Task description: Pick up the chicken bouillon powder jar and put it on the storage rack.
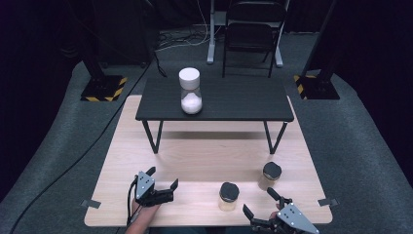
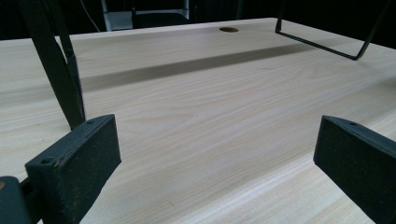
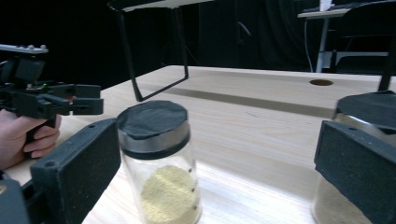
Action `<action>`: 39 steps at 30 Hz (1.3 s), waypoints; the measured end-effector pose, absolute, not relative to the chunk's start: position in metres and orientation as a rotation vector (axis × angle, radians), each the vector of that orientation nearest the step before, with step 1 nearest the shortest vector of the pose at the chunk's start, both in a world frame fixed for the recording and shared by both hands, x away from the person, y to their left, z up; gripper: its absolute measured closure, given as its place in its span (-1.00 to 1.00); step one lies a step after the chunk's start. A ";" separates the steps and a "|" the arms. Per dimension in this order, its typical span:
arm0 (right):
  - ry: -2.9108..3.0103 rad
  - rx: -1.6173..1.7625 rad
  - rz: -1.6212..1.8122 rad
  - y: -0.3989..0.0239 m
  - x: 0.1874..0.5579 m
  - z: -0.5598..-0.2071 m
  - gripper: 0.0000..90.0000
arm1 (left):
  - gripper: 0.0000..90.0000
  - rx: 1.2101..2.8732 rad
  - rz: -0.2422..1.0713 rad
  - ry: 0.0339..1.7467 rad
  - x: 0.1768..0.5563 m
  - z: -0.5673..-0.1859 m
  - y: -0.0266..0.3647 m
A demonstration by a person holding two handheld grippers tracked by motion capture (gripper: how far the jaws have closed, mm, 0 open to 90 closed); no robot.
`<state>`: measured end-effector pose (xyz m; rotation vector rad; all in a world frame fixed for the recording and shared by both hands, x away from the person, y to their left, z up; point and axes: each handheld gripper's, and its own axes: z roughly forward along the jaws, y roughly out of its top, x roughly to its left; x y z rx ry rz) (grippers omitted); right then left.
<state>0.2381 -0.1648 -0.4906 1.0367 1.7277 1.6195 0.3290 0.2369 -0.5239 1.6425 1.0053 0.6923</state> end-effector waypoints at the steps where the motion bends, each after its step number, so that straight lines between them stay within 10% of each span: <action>1: 1.733 1.032 1.620 -0.164 0.238 -0.491 -1.00 | -1.00 1.641 0.692 1.007 0.329 -0.524 0.237; 39: 1.801 0.995 1.647 -0.125 0.254 -0.491 -0.99 | -1.00 1.615 0.650 1.033 0.331 -0.524 0.241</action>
